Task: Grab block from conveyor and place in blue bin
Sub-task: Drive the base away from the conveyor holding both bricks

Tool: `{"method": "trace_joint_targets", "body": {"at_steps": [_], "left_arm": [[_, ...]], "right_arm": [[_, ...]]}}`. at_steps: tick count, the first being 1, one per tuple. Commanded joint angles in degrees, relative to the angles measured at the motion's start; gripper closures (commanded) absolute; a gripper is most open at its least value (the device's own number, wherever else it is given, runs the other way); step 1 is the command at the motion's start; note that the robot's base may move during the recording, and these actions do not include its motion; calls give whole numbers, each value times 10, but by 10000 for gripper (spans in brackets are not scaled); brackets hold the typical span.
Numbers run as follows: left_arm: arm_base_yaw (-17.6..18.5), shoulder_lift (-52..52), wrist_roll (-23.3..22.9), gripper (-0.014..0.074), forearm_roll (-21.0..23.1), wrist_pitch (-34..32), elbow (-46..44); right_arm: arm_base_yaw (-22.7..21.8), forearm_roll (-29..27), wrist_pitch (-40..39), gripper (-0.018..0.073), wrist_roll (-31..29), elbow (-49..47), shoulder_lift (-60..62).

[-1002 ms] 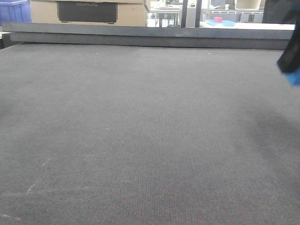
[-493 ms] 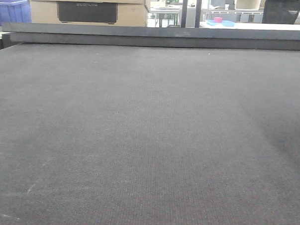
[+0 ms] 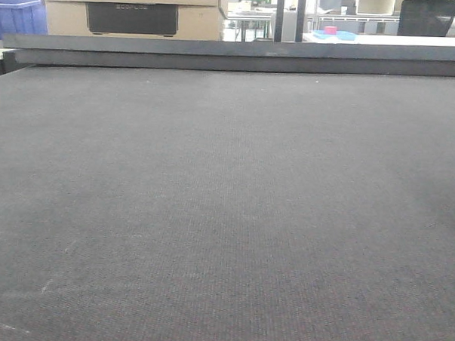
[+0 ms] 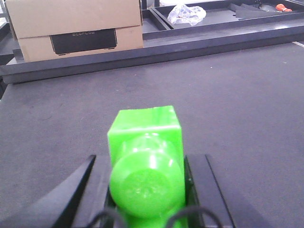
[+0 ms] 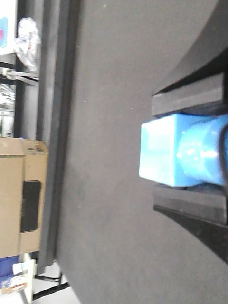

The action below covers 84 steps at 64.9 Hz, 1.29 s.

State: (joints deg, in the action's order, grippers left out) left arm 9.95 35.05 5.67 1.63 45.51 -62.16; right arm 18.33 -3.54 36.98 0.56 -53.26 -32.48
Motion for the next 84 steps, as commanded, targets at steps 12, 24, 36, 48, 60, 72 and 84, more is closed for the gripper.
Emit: {"method": "trace_joint_targets", "body": {"at_steps": [12,24,36,48,60,72,84], "left_arm": [[5,-4,-4,707,4,-13,2],[5,-4,-4,707,4,-14,2],[5,-4,-4,707,4,-14,2],[5,-4,-4,707,4,-14,2],[5,-4,-4,707,4,-14,2],[5,-4,-4,707,4,-14,2],[5,-4,-4,707,4,-14,2]], "right_arm": [[1,3,-15,713,-6,1,5],[1,3,-16,713,-6,1,5],[1,3,-16,713,-6,1,5],[1,3,-16,713,-6,1,5],[1,3,-16,713,-6,1,5],[1,3,-19,713,-6,1,5],[1,3,-19,713,-6,1,5]]}}
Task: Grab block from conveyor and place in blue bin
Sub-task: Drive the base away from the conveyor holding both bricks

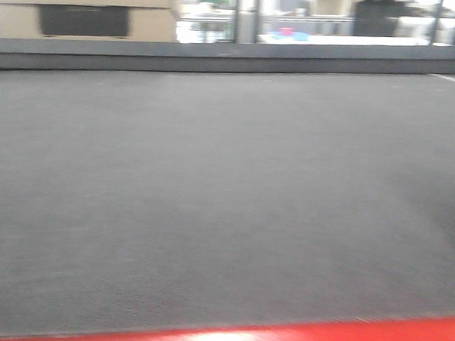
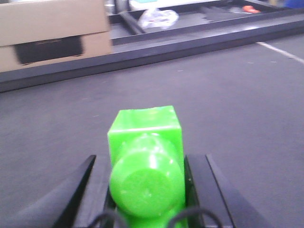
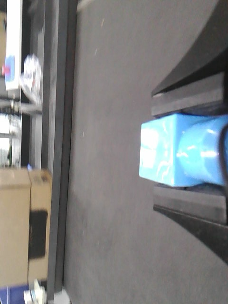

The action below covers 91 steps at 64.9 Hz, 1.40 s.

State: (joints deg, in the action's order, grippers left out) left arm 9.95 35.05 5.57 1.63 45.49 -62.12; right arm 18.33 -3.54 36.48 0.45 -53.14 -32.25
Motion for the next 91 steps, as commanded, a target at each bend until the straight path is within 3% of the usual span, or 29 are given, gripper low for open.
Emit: {"method": "trace_joint_targets", "body": {"at_steps": [1,91], "left_arm": [[5,-4,-3,707,4,-14,1],[5,-4,-3,707,4,-14,1]], "right_arm": [[1,3,-14,713,-5,-1,2],[1,3,-14,713,-5,-1,2]]}}
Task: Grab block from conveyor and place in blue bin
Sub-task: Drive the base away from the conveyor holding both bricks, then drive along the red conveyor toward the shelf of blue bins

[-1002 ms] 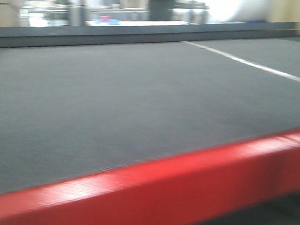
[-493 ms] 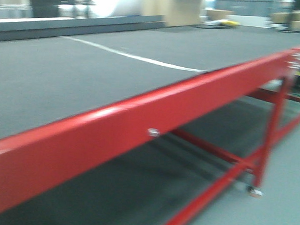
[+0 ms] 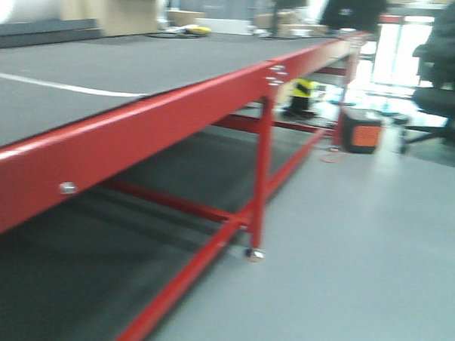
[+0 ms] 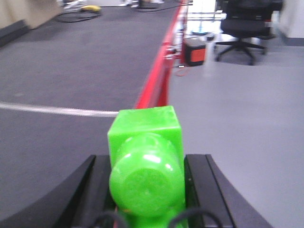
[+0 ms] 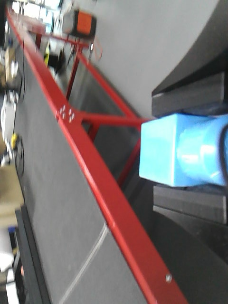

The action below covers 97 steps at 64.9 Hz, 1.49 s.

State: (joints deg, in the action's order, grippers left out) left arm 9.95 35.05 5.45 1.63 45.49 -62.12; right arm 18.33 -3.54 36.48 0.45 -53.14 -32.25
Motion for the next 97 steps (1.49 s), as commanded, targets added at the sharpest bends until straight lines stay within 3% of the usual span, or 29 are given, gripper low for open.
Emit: {"method": "trace_joint_targets", "body": {"at_steps": [1,97], "left_arm": [[5,-4,-2,707,4,-14,1],[5,-4,-2,707,4,-14,1]], "right_arm": [[1,3,-14,713,-5,-1,2],[1,3,-14,713,-5,-1,2]]}}
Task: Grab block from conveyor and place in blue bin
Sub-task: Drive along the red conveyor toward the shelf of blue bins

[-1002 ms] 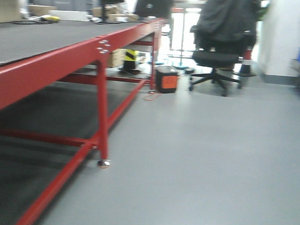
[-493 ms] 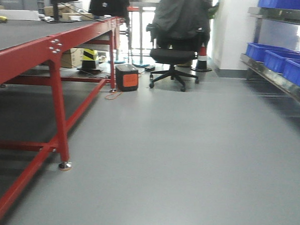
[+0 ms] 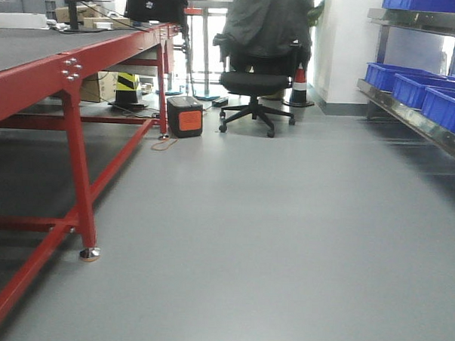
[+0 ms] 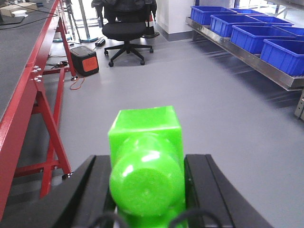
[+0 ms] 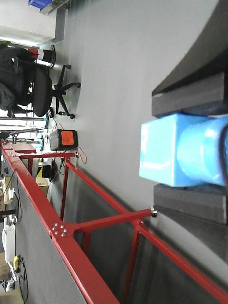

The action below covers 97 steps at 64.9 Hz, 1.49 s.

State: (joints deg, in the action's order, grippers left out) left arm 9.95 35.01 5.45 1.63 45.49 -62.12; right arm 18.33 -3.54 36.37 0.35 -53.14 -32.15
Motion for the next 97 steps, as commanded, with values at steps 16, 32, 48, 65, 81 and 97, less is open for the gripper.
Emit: {"method": "trace_joint_targets", "body": {"at_steps": [16,32,48,65,81,97], "left_arm": [[5,-3,-2,707,4,-14,1],[5,-3,-2,707,4,-14,1],[5,-3,-2,707,4,-14,1],[5,-3,-2,707,4,-14,1],[5,-3,-2,707,4,-14,1],[5,-3,-2,707,4,-14,1]], "right_arm": [[1,3,-13,713,-4,-1,1],[1,3,-13,713,-4,-1,1],[1,3,-13,713,-4,-1,1],[1,3,-13,713,-4,-1,1],[1,3,-13,713,-4,-1,1],[1,3,-13,713,-4,-1,1]]}}
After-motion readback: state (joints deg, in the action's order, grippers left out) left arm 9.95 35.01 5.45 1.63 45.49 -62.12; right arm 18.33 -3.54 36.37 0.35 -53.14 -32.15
